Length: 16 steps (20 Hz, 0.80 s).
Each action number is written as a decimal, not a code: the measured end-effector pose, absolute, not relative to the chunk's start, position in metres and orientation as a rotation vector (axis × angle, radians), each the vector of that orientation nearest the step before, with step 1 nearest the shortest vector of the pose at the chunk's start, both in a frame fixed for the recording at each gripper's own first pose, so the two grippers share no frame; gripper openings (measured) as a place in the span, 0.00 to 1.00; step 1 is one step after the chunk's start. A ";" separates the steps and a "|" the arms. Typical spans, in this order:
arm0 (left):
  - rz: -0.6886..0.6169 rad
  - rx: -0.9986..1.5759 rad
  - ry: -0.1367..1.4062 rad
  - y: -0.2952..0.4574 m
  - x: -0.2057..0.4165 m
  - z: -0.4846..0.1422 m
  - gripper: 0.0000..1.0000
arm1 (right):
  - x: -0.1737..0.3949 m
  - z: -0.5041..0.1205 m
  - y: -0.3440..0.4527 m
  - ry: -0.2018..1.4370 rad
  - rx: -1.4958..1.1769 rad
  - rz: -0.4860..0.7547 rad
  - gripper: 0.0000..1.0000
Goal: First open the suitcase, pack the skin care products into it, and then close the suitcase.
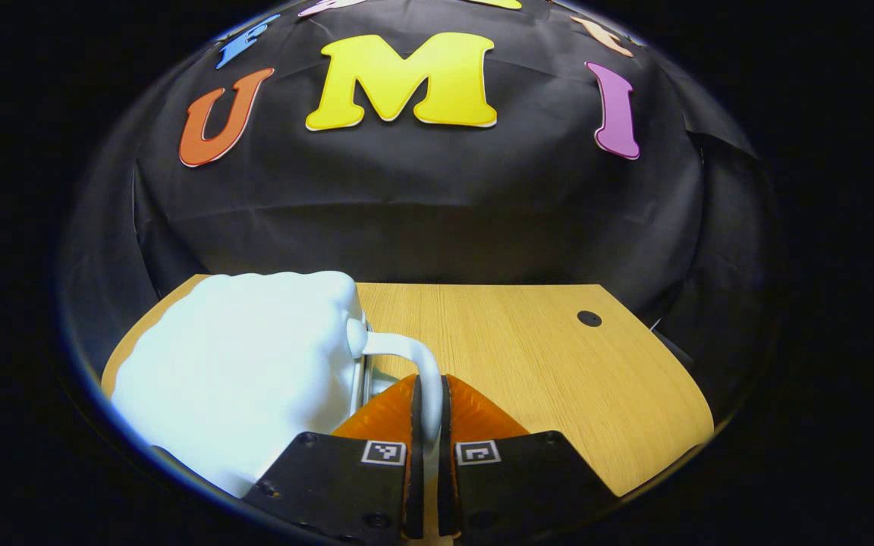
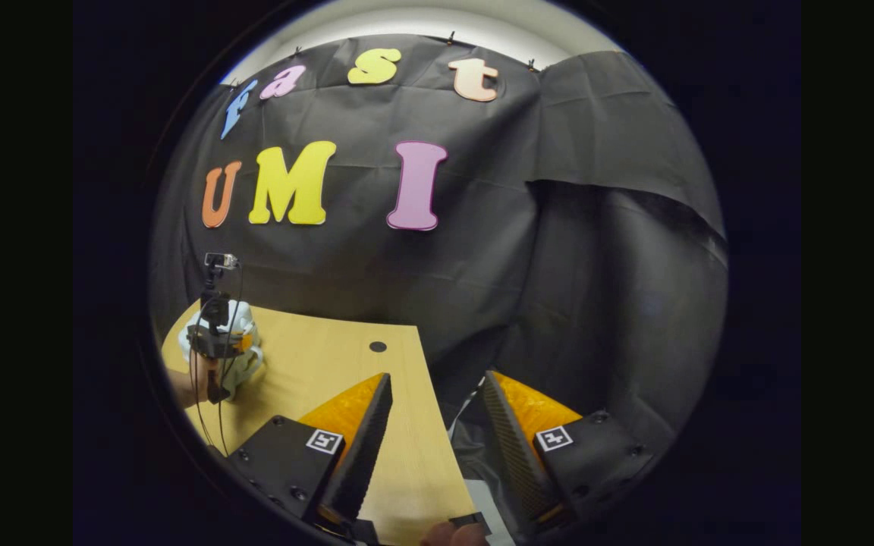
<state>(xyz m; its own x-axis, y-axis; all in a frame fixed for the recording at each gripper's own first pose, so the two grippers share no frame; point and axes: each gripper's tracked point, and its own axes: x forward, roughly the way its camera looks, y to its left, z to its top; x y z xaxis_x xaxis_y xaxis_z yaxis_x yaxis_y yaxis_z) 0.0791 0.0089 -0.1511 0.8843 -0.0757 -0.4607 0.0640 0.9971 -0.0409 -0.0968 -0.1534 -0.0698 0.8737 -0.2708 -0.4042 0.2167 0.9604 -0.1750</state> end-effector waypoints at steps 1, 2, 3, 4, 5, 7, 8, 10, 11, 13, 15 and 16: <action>-0.074 -0.014 0.484 0.006 0.079 -0.155 0.10 | -0.097 -0.070 -0.155 0.443 -0.124 -0.260 0.74; -0.076 -0.003 0.489 0.002 0.078 -0.159 0.10 | -0.098 -0.070 -0.155 0.444 -0.122 -0.261 0.74; -0.069 0.011 0.490 0.001 0.077 -0.163 0.10 | -0.101 -0.069 -0.158 0.442 -0.123 -0.261 0.74; -0.054 0.033 0.484 0.000 0.077 -0.166 0.10 | -0.101 -0.070 -0.158 0.442 -0.123 -0.258 0.74; -0.044 0.059 0.479 -0.001 0.076 -0.169 0.11 | -0.101 -0.070 -0.157 0.443 -0.124 -0.254 0.74; -0.018 0.119 0.473 -0.001 0.076 -0.176 0.12 | -0.102 -0.075 -0.154 0.452 -0.126 -0.244 0.74; -0.005 0.151 0.460 0.000 0.077 -0.177 0.13 | -0.102 -0.076 -0.153 0.453 -0.128 -0.240 0.74; 0.003 0.203 0.434 -0.002 0.078 -0.179 0.14 | -0.102 -0.077 -0.151 0.456 -0.128 -0.230 0.74; 0.011 0.214 0.426 -0.002 0.079 -0.179 0.18 | -0.102 -0.078 -0.150 0.460 -0.132 -0.224 0.74; 0.005 0.172 0.437 -0.008 0.078 -0.186 0.25 | -0.102 -0.078 -0.150 0.460 -0.143 -0.213 0.74; -0.010 0.154 0.440 -0.017 0.077 -0.185 0.45 | -0.100 -0.074 -0.150 0.452 -0.150 -0.208 0.74; -0.017 0.137 0.437 -0.022 0.076 -0.182 0.53 | -0.098 -0.071 -0.150 0.444 -0.153 -0.204 0.74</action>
<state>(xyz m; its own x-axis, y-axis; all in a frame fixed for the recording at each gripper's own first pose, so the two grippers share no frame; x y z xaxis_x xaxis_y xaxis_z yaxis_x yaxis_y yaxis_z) 0.0761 -0.0217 -0.1817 0.9059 0.0133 -0.4232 0.0455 0.9907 0.1285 -0.0982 -0.1497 -0.0710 0.8831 -0.2287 -0.4096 0.1624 0.9682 -0.1906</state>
